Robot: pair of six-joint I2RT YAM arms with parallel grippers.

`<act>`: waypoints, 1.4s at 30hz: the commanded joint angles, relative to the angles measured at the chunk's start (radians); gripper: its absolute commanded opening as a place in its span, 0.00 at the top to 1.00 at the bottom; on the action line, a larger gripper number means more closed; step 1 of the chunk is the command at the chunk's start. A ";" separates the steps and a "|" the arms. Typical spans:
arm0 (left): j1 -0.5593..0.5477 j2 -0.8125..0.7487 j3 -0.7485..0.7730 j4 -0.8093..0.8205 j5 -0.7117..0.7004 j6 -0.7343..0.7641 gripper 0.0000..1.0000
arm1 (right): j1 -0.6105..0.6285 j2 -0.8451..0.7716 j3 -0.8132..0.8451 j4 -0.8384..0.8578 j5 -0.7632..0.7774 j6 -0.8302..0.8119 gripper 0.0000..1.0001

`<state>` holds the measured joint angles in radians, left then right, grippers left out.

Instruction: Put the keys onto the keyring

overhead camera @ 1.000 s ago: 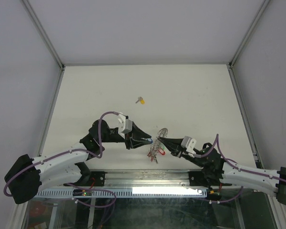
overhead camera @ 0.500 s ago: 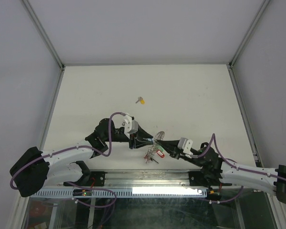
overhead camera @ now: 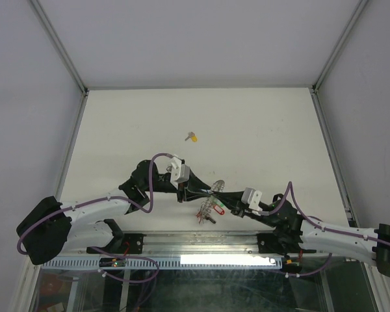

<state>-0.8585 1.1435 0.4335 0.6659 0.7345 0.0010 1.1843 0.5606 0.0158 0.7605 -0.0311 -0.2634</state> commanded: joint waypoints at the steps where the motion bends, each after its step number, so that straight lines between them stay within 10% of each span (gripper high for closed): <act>1: -0.009 0.009 0.032 0.055 0.041 0.019 0.75 | -0.003 -0.005 0.037 0.120 -0.006 0.007 1.00; 17: -0.008 0.021 0.058 -0.003 0.008 0.064 1.00 | -0.004 -0.043 0.048 0.045 -0.012 0.009 1.00; 29: -0.008 -0.019 0.065 -0.095 -0.100 0.169 1.00 | -0.004 -0.100 0.373 -0.719 -0.067 0.002 0.72; 42: -0.051 -0.016 0.184 -0.367 -0.151 0.363 1.00 | -0.006 0.042 0.596 -1.105 0.019 -0.008 0.70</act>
<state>-0.8829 1.1416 0.5182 0.3882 0.6121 0.2443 1.1778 0.5858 0.5274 -0.2234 -0.0322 -0.2630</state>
